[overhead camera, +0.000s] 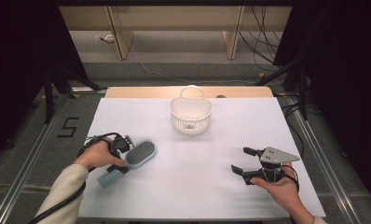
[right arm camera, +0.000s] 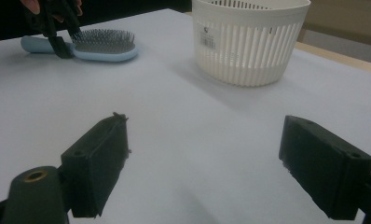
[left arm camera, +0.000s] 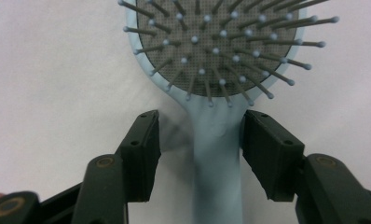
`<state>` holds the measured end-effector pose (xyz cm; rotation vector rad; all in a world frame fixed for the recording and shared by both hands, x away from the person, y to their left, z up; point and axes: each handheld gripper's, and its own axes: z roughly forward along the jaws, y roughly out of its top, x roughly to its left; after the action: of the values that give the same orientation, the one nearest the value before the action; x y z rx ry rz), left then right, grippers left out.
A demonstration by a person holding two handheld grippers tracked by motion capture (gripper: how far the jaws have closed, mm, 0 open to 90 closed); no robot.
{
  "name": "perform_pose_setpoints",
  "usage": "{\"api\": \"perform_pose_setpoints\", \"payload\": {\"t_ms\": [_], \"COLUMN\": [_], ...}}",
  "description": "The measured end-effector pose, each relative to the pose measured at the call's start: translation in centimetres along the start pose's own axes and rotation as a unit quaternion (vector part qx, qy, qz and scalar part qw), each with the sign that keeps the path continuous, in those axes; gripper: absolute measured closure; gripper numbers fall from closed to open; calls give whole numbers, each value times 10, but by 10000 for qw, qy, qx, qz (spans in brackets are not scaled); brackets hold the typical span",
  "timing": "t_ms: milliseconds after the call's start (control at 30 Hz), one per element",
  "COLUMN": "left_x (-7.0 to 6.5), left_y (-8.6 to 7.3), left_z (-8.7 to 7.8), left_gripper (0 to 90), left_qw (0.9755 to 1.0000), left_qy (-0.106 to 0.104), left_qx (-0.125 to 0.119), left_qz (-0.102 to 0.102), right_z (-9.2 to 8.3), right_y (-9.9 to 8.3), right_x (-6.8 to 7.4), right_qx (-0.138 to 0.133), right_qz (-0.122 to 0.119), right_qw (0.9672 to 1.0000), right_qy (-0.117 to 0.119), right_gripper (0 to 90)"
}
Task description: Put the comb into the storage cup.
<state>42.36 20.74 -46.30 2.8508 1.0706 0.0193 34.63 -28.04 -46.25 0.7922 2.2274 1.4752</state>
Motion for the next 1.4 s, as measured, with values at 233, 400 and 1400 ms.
{"api": "perform_pose_setpoints", "payload": {"t_ms": [233, 400, 1400], "left_x": [-1, -5, -8], "left_y": [5, 8, 10], "left_z": [0, -1, -1], "left_gripper": [508, 603, 698], "left_qw": [9998, 9993, 9991], "left_qy": [23, 18, 85], "left_qx": [159, 284, 405], "left_qz": [140, 222, 111], "right_z": [1, 1, 0], "right_y": [0, 0, 0], "right_x": [0, 0, 0], "right_qx": [5, 6, -36], "right_qz": [3, 11, -26], "right_qw": [10000, 10000, 10000], "right_qy": [22, 25, -1], "right_gripper": [167, 167, 170]}}
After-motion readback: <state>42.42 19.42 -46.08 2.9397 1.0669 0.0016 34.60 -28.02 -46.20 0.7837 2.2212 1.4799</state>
